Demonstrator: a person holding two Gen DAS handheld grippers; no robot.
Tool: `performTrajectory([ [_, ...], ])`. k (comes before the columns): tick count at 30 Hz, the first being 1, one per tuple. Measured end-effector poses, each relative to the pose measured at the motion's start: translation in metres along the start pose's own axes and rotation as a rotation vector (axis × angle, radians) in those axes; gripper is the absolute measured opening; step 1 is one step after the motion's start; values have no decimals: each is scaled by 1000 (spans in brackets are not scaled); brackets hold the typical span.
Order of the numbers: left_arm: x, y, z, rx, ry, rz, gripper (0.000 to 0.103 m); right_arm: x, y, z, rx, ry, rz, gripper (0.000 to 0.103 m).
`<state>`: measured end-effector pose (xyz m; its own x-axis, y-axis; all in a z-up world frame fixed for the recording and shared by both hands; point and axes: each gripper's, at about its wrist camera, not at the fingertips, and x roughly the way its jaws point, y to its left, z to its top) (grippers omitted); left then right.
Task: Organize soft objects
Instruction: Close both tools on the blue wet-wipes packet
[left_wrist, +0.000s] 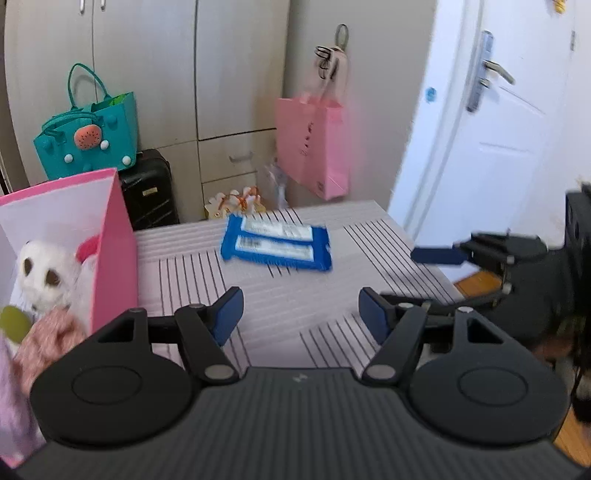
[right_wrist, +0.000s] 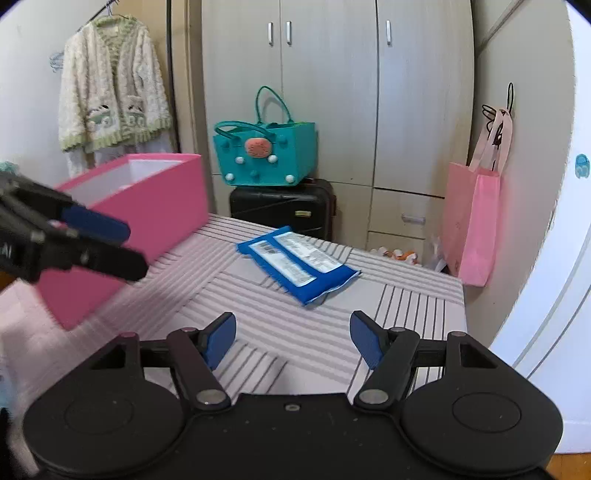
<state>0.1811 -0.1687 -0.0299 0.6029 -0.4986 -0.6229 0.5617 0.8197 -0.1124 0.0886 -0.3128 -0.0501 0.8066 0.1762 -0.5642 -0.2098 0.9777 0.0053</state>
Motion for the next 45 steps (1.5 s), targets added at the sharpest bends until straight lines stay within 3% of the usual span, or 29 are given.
performTrajectory([
  [5,48,15,20,-85,22,11,67,33,-4,10,-26,22,15,73],
  [10,98,14,33,-109,0,142,66,72,-8,23,-39,77,9,75],
  [18,145,26,45,-141,23,223,66,110,-28,23,81,98,16,75],
  [26,166,36,38,-171,10,292,68,117,-24,17,77,89,34,75],
  [32,168,48,31,-266,11,263,67,119,-24,15,59,72,42,77],
  [34,166,44,27,-269,-6,231,46,118,-26,14,57,66,47,66],
  [36,164,39,24,-274,-4,212,41,118,-29,15,72,57,37,60],
  [37,162,37,24,-265,-1,210,39,118,-29,15,62,55,42,52],
  [40,159,35,22,-264,4,197,37,115,-28,13,52,47,46,43],
  [45,152,34,20,-294,29,161,37,113,-28,11,58,40,52,41],
])
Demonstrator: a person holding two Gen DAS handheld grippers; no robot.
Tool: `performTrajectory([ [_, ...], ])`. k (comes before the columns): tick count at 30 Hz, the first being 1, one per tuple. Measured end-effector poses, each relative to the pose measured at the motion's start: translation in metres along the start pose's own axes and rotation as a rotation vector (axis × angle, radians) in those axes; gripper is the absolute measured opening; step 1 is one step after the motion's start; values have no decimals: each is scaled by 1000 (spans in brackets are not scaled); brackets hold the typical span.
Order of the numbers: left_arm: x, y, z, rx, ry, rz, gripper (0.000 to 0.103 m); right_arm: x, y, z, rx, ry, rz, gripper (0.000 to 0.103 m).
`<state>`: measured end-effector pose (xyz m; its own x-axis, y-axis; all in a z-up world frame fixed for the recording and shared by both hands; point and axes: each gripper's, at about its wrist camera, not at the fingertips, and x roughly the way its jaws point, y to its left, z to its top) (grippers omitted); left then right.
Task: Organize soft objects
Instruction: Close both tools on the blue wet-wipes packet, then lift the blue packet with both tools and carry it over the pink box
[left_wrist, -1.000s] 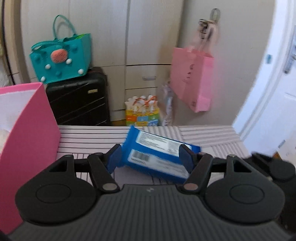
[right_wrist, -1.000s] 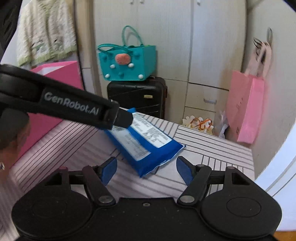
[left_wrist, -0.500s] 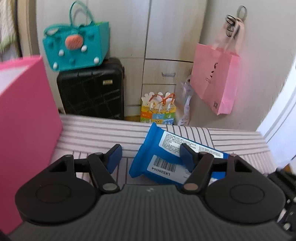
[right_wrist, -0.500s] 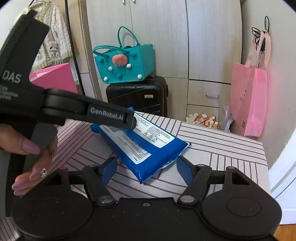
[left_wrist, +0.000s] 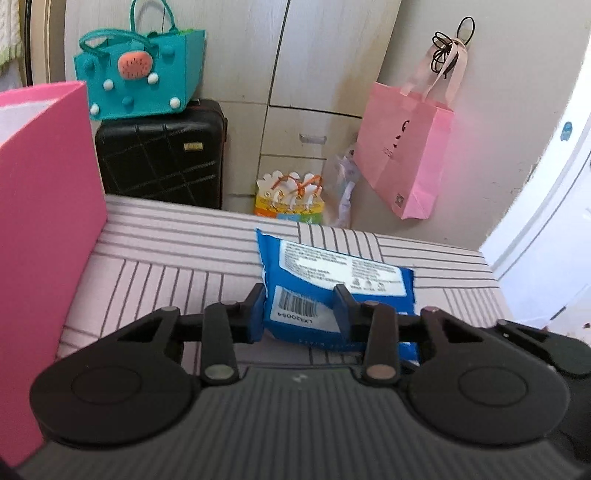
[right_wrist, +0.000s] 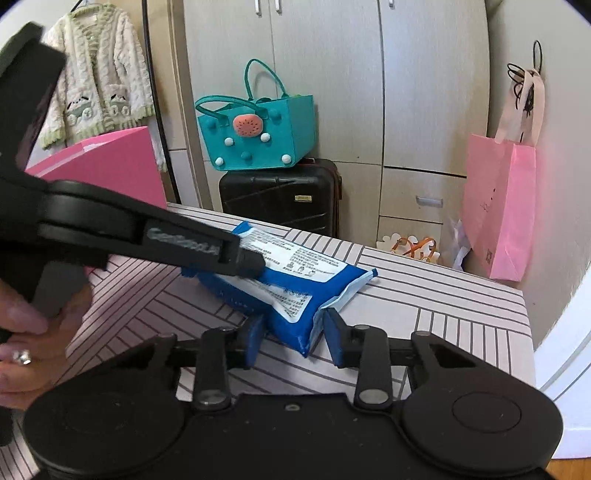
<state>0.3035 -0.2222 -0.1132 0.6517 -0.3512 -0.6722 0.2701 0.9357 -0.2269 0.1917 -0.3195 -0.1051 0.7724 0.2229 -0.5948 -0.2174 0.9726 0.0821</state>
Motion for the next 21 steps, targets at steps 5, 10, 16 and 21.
performTrajectory([
  [5,-1,-2,-5,6,-11,26,37,-1,2,0,7,1,1,38],
  [10,-12,-8,-12,3,-9,29,37,-5,-3,-1,38,-3,12,36],
  [16,-39,-9,-21,-6,27,4,37,-26,21,-4,-32,17,-34,35],
  [21,-68,-5,-29,18,21,-46,37,-48,33,-12,7,15,-44,35],
])
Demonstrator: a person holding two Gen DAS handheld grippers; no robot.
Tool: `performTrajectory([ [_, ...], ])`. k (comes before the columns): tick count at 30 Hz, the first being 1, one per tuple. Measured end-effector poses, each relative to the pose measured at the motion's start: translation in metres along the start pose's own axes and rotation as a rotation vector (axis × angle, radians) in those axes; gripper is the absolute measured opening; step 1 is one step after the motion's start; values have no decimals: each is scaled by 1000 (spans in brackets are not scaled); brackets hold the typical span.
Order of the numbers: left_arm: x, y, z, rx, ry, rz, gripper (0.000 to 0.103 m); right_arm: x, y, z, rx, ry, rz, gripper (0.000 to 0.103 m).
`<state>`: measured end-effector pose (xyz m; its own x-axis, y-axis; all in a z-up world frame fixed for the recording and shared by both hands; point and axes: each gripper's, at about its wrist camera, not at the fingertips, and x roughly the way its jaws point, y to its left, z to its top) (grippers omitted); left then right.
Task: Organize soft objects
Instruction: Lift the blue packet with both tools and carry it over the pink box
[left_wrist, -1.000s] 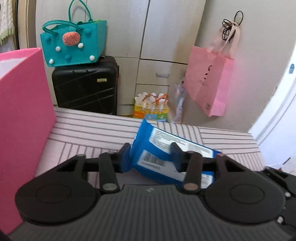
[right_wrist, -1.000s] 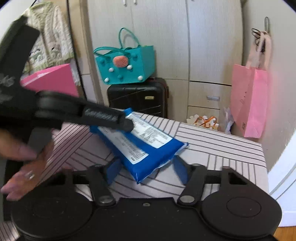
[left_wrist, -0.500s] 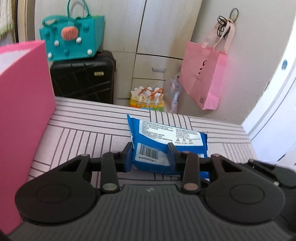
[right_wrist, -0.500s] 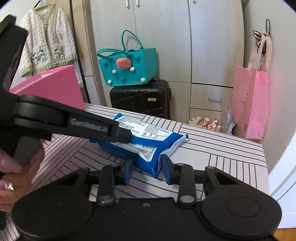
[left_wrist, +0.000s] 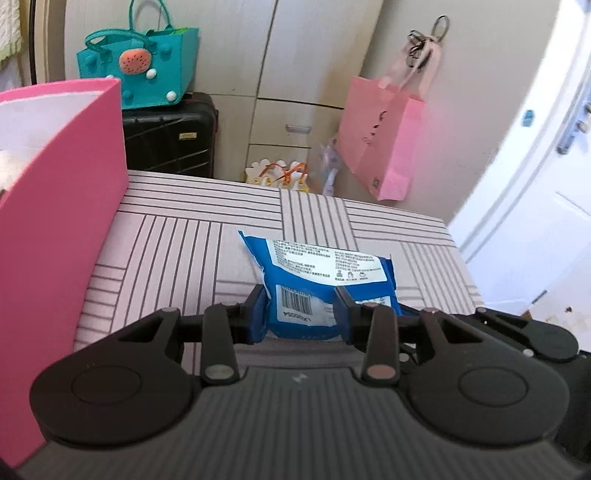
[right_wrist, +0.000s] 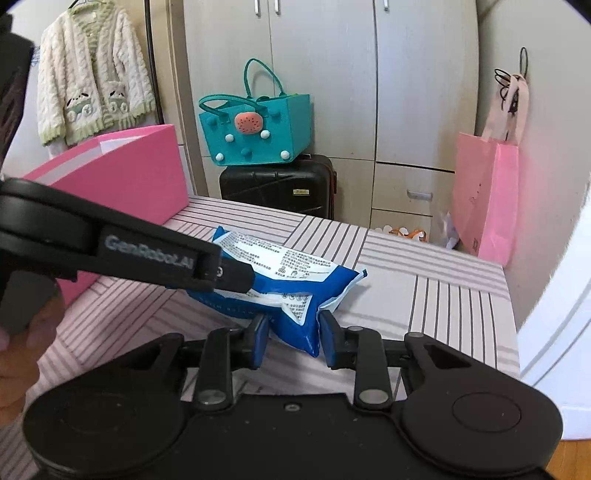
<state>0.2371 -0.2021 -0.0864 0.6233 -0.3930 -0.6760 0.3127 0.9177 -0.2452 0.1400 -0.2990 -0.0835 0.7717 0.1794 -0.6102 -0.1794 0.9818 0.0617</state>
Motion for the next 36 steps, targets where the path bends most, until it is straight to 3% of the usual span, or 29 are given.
performTrajectory([
  [9,-58,18,-20,24,-3,-109,37,-57,43,-9,-42,-28,-35,35],
  [13,-81,22,-30,95,4,-170,37,-84,59,-18,-29,-27,-49,35],
  [22,-125,40,-57,157,31,-214,37,-120,97,-45,8,-35,-35,35],
  [29,-155,59,-76,163,85,-239,37,-140,124,-52,4,32,-7,35],
  [36,-184,83,-89,159,111,-241,37,-145,147,-53,33,137,98,35],
])
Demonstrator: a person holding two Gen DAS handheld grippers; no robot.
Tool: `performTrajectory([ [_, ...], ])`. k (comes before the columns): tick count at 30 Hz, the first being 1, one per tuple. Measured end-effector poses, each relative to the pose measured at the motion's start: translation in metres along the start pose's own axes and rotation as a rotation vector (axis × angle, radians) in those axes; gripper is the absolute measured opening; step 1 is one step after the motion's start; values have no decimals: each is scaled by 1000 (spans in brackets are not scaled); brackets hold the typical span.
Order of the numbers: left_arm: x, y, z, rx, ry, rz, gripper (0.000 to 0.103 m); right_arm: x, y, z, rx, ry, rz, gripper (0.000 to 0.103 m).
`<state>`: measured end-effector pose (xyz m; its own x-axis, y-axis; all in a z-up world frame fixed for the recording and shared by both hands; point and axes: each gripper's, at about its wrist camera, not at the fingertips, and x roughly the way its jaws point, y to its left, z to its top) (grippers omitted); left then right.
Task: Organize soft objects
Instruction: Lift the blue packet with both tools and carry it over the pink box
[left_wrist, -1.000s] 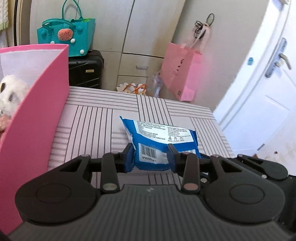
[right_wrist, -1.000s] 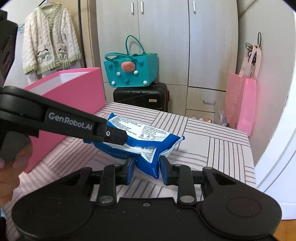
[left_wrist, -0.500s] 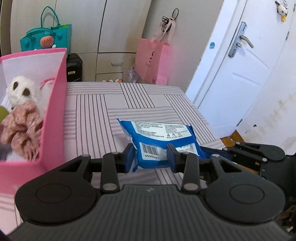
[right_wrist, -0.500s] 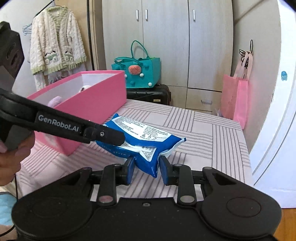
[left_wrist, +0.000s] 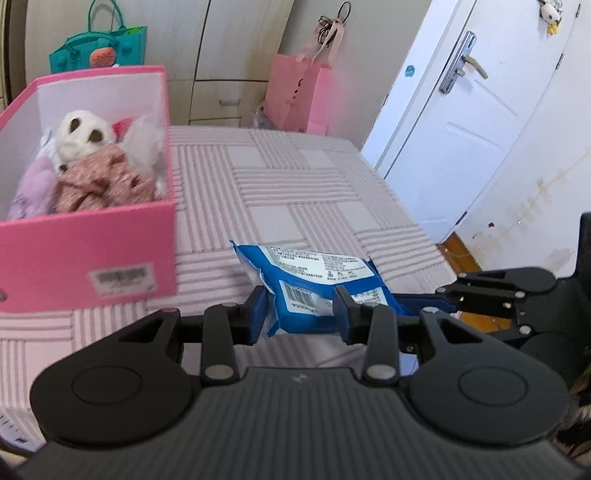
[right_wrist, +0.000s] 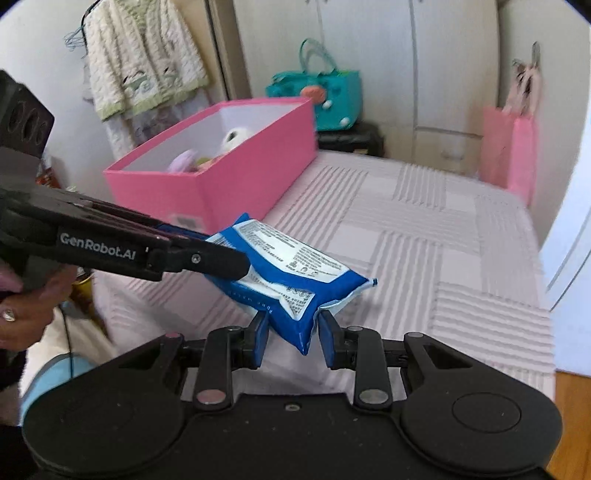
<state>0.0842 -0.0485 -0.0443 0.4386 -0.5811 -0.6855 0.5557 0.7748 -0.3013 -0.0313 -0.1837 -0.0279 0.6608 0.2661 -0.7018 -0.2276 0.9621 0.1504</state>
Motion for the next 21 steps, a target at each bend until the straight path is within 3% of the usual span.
performTrajectory([
  [11,-51,24,-24,-67,2,50,37,3,44,11,-74,46,95,34],
  [15,-70,15,-29,-27,-8,91,36,-6,59,12,-101,64,124,34],
  [21,-107,20,-26,-21,-107,90,41,-23,75,30,-138,-21,116,34],
])
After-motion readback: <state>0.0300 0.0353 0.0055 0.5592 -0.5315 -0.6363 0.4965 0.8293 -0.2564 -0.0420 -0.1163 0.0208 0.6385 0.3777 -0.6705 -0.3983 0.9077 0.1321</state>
